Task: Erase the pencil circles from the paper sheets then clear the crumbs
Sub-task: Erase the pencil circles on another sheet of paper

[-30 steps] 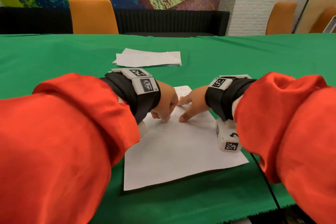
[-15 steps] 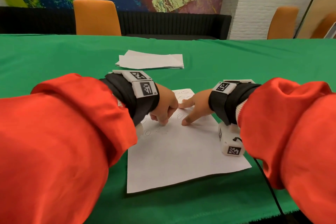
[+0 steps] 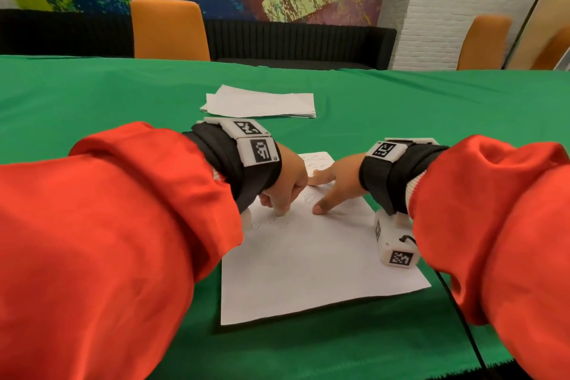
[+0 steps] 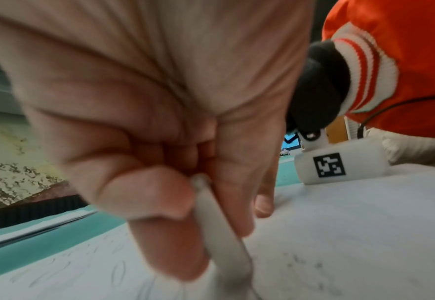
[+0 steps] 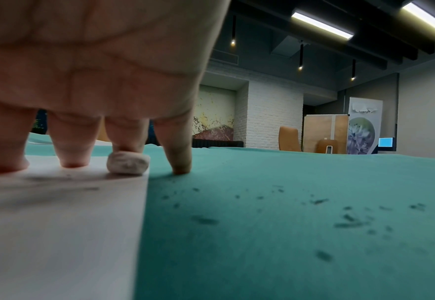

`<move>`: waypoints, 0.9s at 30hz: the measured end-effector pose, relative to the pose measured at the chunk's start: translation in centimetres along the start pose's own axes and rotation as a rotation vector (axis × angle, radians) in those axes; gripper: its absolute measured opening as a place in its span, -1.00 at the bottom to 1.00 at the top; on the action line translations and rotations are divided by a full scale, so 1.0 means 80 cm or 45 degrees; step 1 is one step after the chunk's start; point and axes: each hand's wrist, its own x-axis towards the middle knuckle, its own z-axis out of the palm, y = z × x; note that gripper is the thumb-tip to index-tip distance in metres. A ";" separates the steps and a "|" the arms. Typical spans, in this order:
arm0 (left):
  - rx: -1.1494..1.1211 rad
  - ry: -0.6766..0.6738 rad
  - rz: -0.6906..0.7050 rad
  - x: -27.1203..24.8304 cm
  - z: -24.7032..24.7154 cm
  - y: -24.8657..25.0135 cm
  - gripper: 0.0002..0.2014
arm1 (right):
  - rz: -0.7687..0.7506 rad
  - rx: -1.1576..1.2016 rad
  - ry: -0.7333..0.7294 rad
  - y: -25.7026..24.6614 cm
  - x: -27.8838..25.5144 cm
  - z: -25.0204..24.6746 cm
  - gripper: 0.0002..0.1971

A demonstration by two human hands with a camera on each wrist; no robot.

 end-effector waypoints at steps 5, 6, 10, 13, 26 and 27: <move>-0.050 -0.209 -0.061 -0.005 0.004 -0.008 -0.76 | -0.016 0.009 -0.009 0.001 0.001 0.000 -0.22; -0.059 -0.225 -0.070 -0.006 0.004 -0.008 -0.76 | -0.018 0.006 -0.010 0.001 0.001 0.000 -0.22; -0.018 0.056 -0.030 -0.006 -0.006 -0.004 -0.79 | -0.009 -0.001 -0.006 0.000 -0.002 0.000 -0.23; -0.025 0.121 -0.014 -0.001 -0.005 0.000 -0.80 | -0.003 0.011 0.000 0.000 -0.002 0.001 -0.23; -0.036 -0.026 -0.048 -0.013 0.002 -0.006 -0.81 | -0.018 0.019 -0.011 0.002 0.001 0.001 -0.22; -0.035 0.050 -0.044 -0.012 0.001 -0.006 -0.82 | -0.017 0.022 -0.008 0.001 0.001 0.001 -0.22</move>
